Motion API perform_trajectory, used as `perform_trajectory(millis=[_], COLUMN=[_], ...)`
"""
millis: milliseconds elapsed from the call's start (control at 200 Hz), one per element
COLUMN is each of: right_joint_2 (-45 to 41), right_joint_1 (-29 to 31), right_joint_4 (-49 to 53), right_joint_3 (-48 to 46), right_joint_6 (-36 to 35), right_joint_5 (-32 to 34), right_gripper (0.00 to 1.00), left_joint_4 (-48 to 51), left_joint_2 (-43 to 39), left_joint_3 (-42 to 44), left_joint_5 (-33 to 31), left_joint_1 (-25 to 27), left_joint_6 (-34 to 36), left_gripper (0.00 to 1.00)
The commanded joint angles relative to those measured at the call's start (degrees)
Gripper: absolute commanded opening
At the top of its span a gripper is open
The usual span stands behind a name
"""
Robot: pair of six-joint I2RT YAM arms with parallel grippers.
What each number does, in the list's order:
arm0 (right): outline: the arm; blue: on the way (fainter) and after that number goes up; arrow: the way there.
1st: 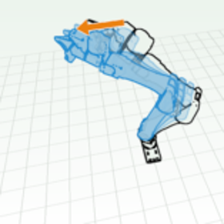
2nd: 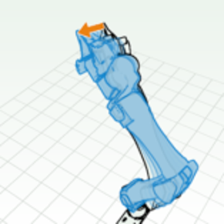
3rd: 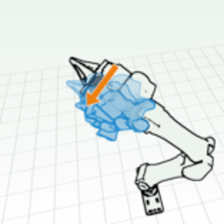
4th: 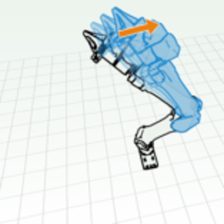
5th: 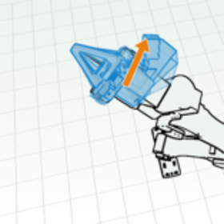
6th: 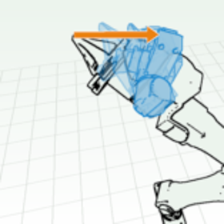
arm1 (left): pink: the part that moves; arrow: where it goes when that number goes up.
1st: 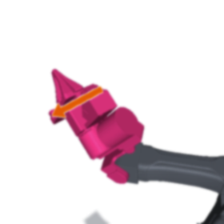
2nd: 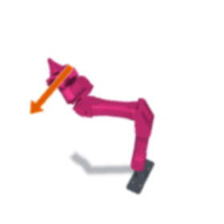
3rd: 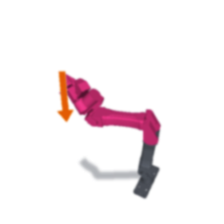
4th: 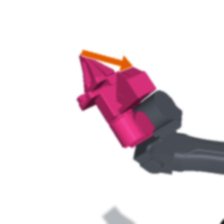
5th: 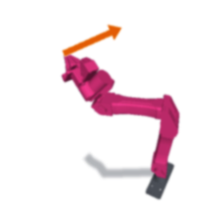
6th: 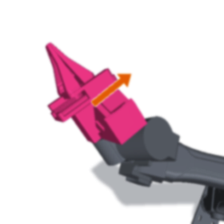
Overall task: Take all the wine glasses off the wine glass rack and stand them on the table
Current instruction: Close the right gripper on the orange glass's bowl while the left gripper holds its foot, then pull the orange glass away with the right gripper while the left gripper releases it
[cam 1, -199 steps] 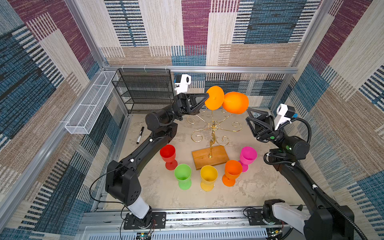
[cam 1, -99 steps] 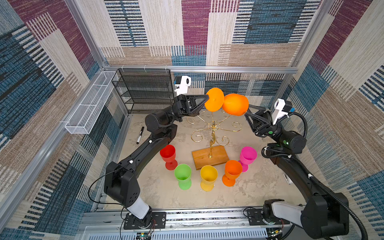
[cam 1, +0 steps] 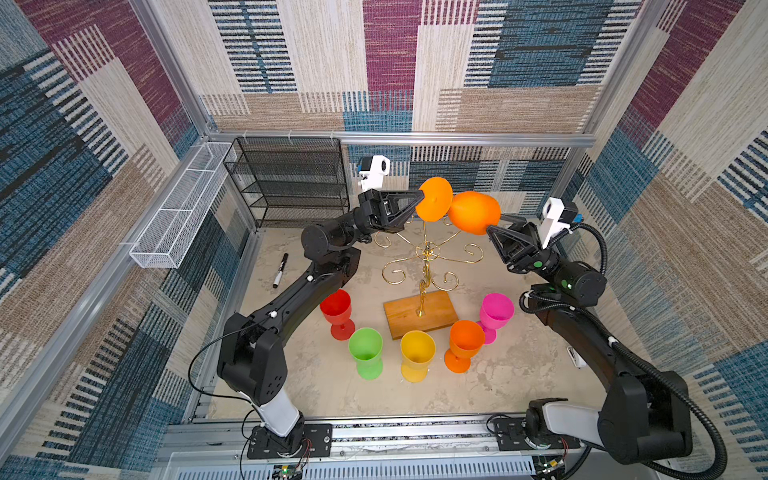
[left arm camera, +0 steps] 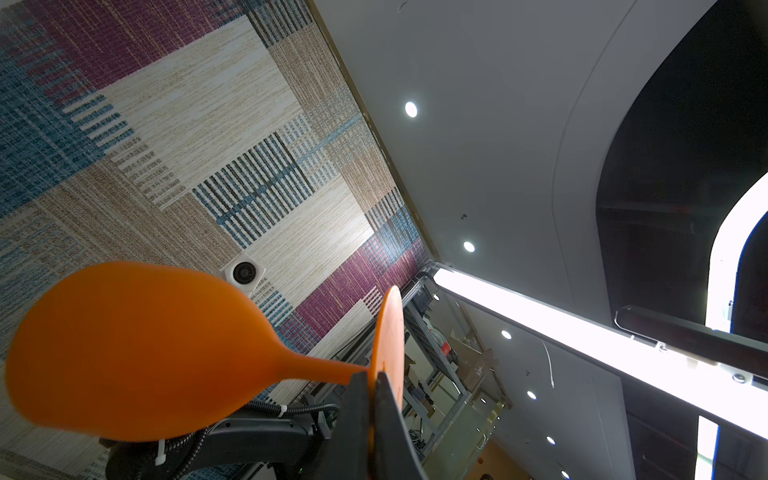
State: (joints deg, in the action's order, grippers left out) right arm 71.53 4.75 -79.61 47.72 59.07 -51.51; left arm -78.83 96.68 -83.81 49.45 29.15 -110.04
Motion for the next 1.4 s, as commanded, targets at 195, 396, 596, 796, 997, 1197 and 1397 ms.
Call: perform_trajectory(millis=[195, 396, 596, 796, 997, 1197, 1397], right_joint_2=[-5.88, -6.75, -6.49, -7.75, -11.06, -16.08, -20.75], right_joint_1=[-0.01, -0.01, -0.01, -0.01, -0.01, -0.01, -0.01], right_joint_4=[2.91, 5.75, 6.87, 8.67, 18.02, 33.06, 68.27], right_joint_3=[-4.12, -4.14, -4.15, -4.66, -4.03, -1.4, 10.98], right_joint_6=[-4.68, -5.96, -5.46, -5.6, -9.58, -16.82, -32.99], right_joint_5=[0.37, 0.86, 1.4, 2.31, 4.88, 9.12, 26.16], right_gripper=[0.38, 0.28, 0.16, 0.0, 0.0, 0.0, 0.0], left_joint_4=[-2.03, -2.08, -2.04, -2.04, -2.07, -2.04, -2.03], left_joint_2=[2.49, 3.68, 3.77, 3.5, 3.19, 1.6, -0.03], left_joint_3=[-1.43, -1.35, -0.85, 0.05, 0.73, 2.81, 3.74], left_joint_5=[-2.91, -4.01, -4.68, -5.73, -5.98, -5.99, -4.66], left_joint_1=[0.03, 0.36, 1.0, 1.26, 1.7, 1.77, 1.79], left_joint_6=[-2.67, -3.6, -4.0, -3.87, -3.13, -0.56, 3.25], left_gripper=[0.0, 0.0, 0.0, 0.12, 0.23, 0.47, 0.53])
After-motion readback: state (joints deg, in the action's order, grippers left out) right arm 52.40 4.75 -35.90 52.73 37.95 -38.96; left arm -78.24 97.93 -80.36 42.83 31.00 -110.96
